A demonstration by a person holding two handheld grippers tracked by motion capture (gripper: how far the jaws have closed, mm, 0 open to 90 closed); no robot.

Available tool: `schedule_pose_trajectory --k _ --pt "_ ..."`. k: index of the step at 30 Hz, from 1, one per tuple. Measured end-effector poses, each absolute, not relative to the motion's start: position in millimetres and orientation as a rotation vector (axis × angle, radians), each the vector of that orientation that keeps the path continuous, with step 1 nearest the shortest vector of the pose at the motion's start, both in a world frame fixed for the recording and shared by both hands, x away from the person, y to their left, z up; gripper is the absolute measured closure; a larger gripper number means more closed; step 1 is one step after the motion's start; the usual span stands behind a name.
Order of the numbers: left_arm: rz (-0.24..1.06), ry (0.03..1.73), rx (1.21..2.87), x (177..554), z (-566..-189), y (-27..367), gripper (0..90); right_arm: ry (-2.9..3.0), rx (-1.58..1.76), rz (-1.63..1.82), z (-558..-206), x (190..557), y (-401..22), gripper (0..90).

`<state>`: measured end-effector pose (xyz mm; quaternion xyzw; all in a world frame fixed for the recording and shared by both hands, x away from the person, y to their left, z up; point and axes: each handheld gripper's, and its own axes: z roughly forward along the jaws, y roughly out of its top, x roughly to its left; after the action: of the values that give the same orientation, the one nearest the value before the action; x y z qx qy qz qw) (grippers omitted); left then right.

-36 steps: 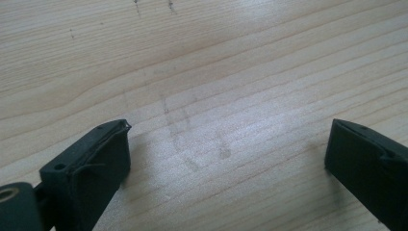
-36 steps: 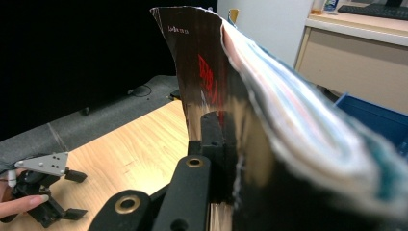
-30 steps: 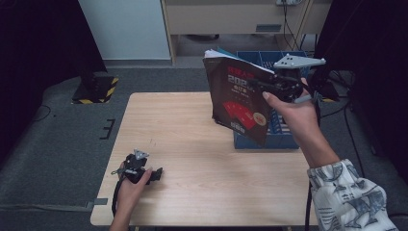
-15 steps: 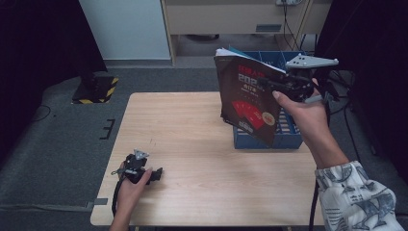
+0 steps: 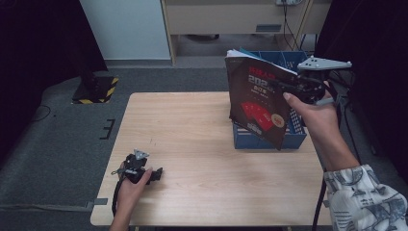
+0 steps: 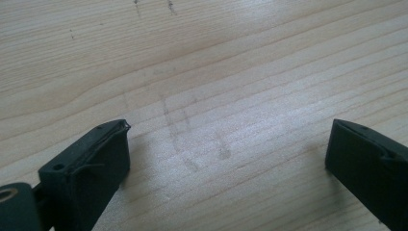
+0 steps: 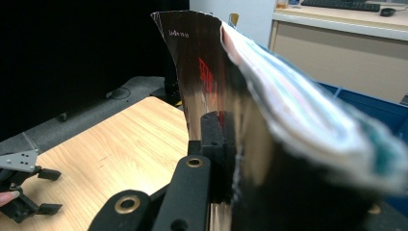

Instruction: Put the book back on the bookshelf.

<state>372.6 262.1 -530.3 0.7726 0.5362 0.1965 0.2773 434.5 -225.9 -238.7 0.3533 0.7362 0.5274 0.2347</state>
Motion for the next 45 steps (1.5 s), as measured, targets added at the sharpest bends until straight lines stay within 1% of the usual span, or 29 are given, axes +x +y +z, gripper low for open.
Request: schedule_pose_trajectory --k 10,20,45 --pt "0.528 1.44 2.074 373 -530 262 1.1 1.998 1.013 1.419 -238 433 -241 87.1" --pt "0.528 1.44 2.074 373 -530 262 1.1 1.974 1.067 1.393 -240 441 -246 87.1" --pt "0.532 1.435 2.073 373 -531 262 1.1 1.862 1.215 1.282 -246 487 -217 87.1"
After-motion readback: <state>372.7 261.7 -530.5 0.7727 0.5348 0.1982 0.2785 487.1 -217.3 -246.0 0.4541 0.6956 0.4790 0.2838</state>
